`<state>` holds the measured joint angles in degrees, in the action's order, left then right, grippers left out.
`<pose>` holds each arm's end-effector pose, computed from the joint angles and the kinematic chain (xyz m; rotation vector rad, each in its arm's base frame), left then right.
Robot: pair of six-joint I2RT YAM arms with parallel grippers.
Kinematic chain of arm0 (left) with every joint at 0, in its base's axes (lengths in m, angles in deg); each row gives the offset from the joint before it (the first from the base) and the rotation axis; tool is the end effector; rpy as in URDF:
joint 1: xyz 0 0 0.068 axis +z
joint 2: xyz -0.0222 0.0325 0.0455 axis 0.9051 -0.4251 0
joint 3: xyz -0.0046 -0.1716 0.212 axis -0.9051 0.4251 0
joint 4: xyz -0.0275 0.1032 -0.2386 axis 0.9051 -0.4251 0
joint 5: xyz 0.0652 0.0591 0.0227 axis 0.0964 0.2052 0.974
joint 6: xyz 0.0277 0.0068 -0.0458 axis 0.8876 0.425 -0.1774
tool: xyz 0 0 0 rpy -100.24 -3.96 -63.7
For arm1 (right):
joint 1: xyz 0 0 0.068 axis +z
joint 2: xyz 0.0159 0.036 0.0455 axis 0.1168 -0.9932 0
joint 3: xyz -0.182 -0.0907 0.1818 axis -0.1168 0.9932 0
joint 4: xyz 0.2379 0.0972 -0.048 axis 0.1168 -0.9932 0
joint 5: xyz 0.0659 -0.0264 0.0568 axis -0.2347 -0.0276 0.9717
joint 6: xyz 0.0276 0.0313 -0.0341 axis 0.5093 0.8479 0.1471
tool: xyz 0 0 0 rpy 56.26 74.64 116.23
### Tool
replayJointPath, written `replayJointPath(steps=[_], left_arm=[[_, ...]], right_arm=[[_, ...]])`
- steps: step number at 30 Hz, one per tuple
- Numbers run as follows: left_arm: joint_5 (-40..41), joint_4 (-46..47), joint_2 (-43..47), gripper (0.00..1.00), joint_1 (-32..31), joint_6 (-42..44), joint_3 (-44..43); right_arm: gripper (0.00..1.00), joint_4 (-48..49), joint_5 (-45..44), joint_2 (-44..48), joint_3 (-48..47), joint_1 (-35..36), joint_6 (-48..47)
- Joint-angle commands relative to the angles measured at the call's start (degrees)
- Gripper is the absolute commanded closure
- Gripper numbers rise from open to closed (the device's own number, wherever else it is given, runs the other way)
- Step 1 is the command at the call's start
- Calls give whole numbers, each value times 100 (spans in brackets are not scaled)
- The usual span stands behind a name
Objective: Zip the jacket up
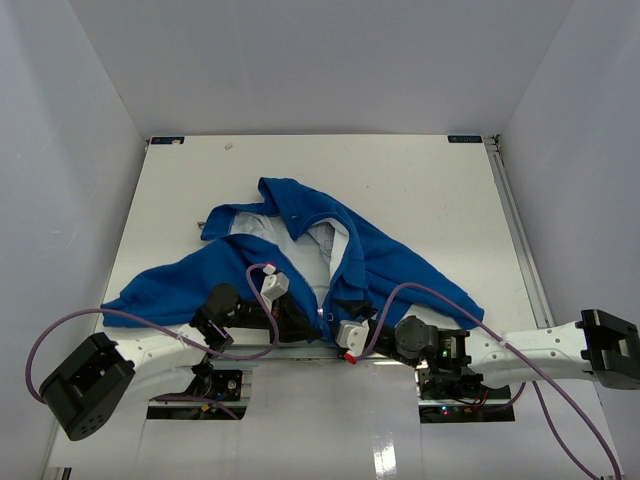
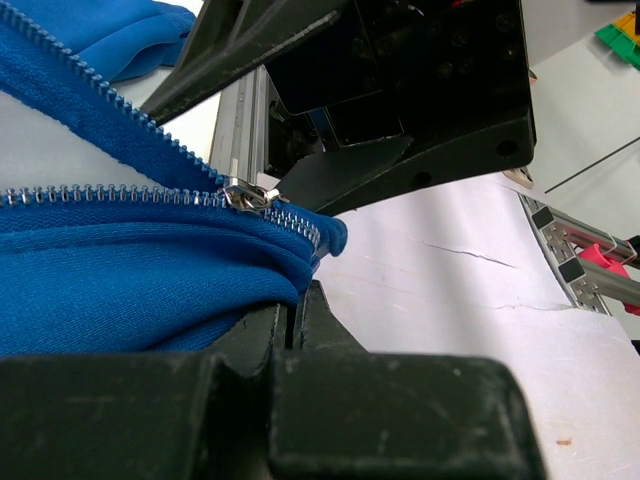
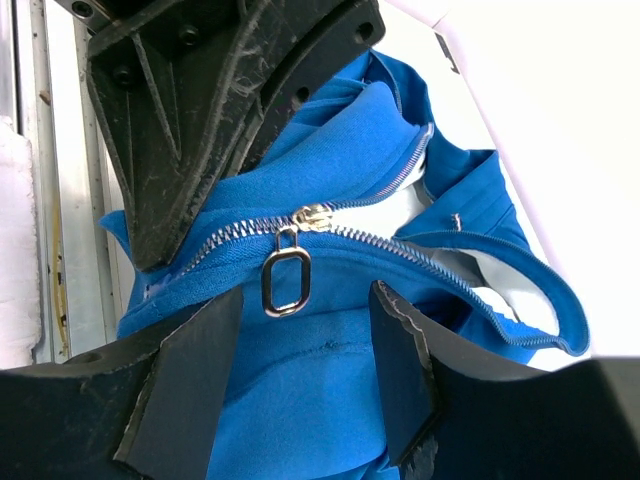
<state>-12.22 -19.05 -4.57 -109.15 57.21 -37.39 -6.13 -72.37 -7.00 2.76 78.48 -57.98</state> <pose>0.1056 -0.1417 0.1822 1.0130 1.5305 -1.6256 0.0291 0.1936 0.2238 -1.2368 1.0482 0.3939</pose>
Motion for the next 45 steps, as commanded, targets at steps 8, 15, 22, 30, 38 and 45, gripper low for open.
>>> replayJointPath(steps=[8,15,22,30,38,45], left_arm=[[-59,196,69,100,18,-192,-72],[108,-123,154,100,18,-219,-78],[413,-537,303,100,20,-275,-177],[772,-786,948,60,36,-349,-130],[1135,-1291,1060,38,36,-333,-283],[1609,-2009,809,22,36,-204,-528]], right_arm=[[49,1001,-724,-360,-240,437,-660],[71,1148,-1211,-612,-395,598,-960],[92,1060,-1668,-633,-540,631,-1100],[92,65,-1763,-807,-1018,631,-295],[92,201,-1628,-1452,-1133,629,527],[92,305,-1671,-1808,-1294,609,809]])
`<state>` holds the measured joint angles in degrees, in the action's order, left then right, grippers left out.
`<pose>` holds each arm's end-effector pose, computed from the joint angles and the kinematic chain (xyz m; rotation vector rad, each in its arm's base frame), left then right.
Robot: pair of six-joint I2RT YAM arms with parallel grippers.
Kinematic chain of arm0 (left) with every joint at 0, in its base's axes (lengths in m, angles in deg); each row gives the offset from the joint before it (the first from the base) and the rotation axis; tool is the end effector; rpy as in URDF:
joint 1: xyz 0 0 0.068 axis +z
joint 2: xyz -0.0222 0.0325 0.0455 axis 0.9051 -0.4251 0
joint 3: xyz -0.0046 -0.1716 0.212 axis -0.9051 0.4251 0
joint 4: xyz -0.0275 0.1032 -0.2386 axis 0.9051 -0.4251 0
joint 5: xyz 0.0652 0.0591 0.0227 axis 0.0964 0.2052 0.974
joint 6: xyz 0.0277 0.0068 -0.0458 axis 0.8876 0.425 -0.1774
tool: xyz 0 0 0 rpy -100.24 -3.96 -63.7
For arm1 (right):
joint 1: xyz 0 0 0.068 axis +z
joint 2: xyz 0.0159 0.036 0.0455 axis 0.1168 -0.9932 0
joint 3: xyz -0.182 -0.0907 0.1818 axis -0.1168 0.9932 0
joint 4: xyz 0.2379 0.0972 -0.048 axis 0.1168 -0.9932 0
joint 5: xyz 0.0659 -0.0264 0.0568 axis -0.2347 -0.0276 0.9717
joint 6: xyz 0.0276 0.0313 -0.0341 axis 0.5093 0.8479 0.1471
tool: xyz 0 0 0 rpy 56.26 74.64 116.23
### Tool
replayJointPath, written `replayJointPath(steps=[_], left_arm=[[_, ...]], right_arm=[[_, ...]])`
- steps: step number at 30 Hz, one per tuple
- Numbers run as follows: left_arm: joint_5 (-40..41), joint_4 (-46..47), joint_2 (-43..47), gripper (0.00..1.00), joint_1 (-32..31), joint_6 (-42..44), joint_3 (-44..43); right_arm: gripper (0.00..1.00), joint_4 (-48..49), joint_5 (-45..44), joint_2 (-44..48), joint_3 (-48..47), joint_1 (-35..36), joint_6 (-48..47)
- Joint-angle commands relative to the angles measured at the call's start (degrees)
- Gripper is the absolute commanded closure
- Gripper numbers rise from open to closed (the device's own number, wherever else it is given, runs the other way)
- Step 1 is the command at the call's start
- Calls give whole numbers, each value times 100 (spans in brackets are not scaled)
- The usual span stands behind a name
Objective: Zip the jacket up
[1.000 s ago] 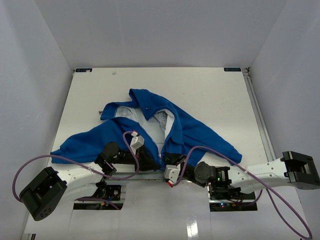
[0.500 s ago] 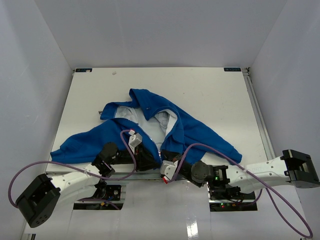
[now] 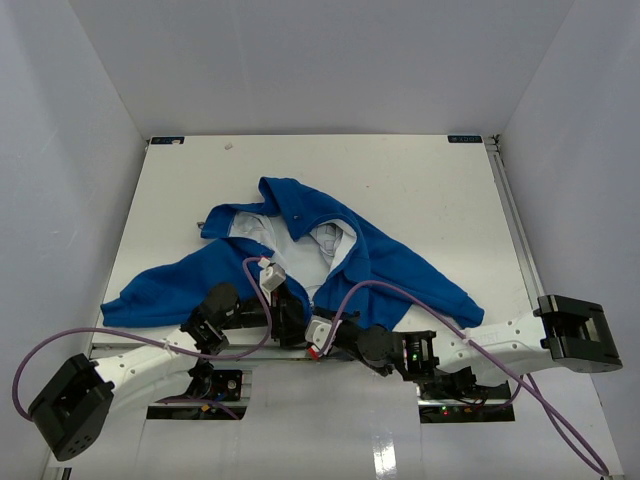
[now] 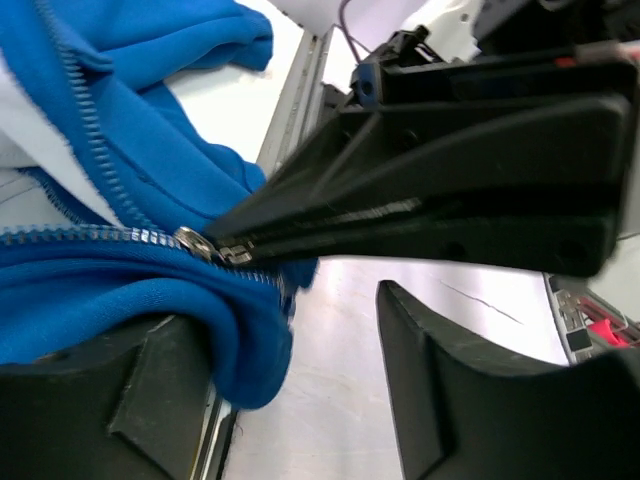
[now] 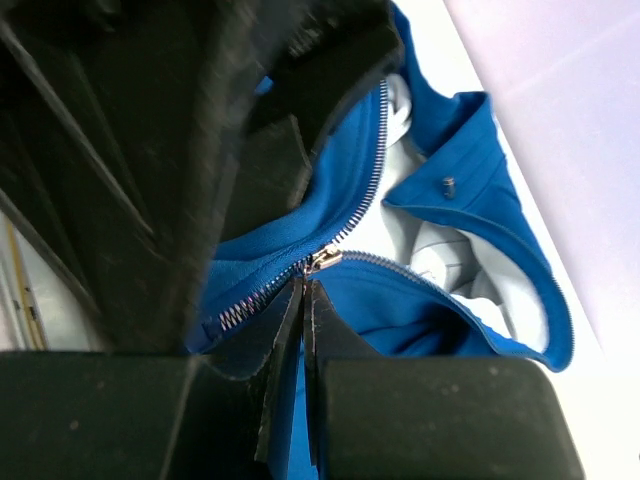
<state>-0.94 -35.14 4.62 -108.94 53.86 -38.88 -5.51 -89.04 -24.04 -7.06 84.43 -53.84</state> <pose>0.1069 -0.1351 0.1869 0.7795 1.7215 -1.5242 0.0169 0.2435 0.2236 -1.1888 1.2125 0.2309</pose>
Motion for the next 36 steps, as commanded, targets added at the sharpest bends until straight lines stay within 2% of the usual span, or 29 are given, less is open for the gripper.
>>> replayJointPath(steps=[1,4,5,7,9,11,13,20,24,29,36], left_arm=[[576,-484,-180,21,15,130,-415],[853,-735,-438,21,15,160,-513],[914,-752,-482,24,15,170,-521],[957,-668,-557,36,12,204,-495],[847,-488,-564,59,15,199,-417],[808,-401,-525,86,15,160,-355],[754,-320,-454,99,15,136,-299],[572,-447,-119,100,15,-95,-191],[552,-468,181,100,6,-274,-3],[929,-701,551,100,-2,-375,153],[881,-1122,500,100,-2,-678,-110]], right_arm=[[92,245,23,-91,-335,10,432],[92,237,220,44,-356,10,568],[92,236,255,88,-339,10,595],[92,228,273,198,-284,10,644],[92,228,234,277,-219,-1,647],[92,228,203,324,-173,-17,647],[92,219,203,333,-188,-57,608],[92,221,294,177,-533,-410,341],[92,96,722,158,-861,-1248,545],[92,78,1151,-38,-1210,-2120,630],[92,87,1604,-543,-1639,-2759,505]])
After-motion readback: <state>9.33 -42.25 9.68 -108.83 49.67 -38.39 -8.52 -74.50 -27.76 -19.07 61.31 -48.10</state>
